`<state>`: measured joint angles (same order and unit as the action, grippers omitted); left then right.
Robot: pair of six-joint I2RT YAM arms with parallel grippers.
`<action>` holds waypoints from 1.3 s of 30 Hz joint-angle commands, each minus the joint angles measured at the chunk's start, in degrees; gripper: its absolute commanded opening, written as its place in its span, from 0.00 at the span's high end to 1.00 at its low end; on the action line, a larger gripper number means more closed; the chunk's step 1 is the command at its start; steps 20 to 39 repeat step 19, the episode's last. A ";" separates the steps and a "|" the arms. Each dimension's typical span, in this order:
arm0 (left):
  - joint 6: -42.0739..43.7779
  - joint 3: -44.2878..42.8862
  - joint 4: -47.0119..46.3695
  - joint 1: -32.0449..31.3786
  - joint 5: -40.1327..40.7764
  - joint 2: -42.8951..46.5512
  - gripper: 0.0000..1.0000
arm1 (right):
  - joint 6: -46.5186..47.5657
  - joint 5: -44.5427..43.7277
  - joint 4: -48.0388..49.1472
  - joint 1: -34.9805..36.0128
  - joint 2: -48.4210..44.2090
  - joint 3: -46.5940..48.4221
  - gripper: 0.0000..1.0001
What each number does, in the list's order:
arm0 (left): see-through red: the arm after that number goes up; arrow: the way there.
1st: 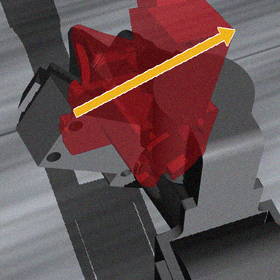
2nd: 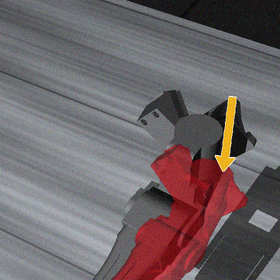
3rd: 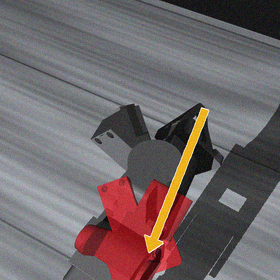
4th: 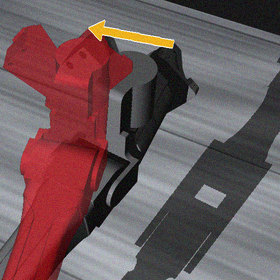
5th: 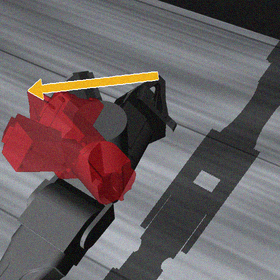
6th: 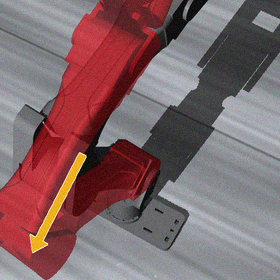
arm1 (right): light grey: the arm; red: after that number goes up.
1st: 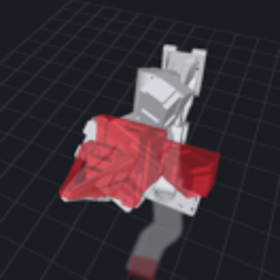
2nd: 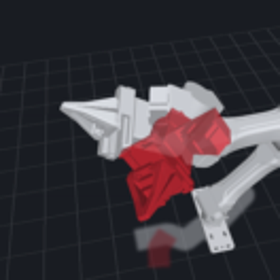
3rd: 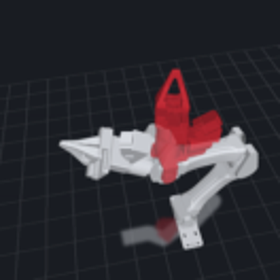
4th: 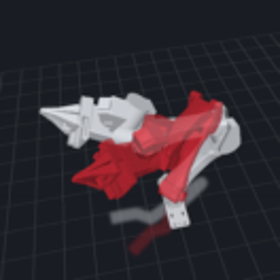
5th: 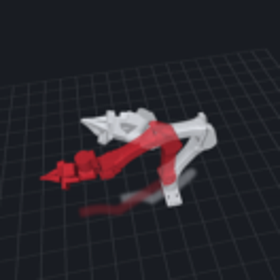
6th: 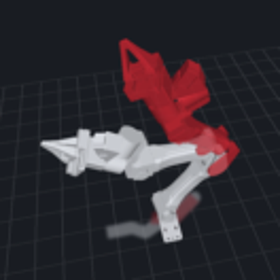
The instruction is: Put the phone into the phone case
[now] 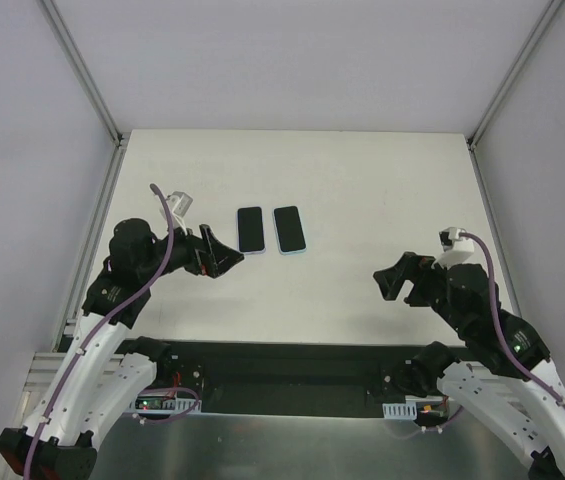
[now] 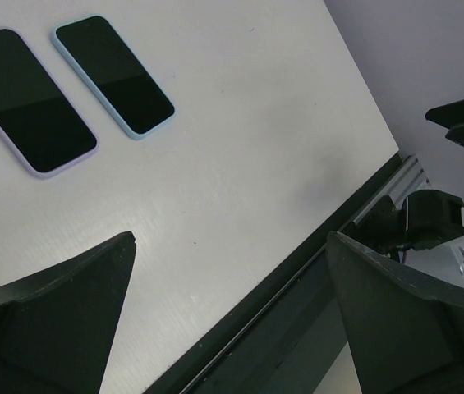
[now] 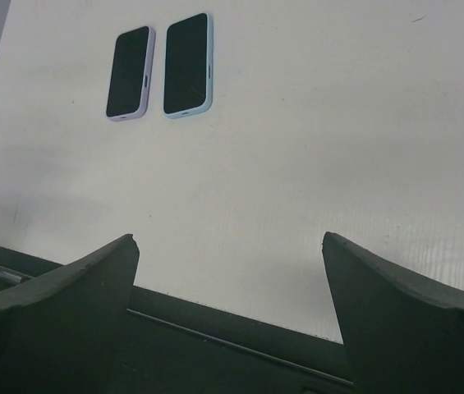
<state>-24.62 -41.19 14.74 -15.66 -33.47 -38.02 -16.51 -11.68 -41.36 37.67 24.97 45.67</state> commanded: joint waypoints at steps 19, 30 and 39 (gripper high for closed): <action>0.36 0.50 -3.93 0.19 -0.45 2.51 0.01 | -0.71 -1.85 -1.71 0.30 -1.59 2.76 0.04; 0.36 0.50 -3.93 0.19 -0.45 2.51 0.01 | -0.71 -1.85 -1.71 0.30 -1.59 2.76 0.04; 0.36 0.50 -3.93 0.19 -0.45 2.51 0.01 | -0.71 -1.85 -1.71 0.30 -1.59 2.76 0.04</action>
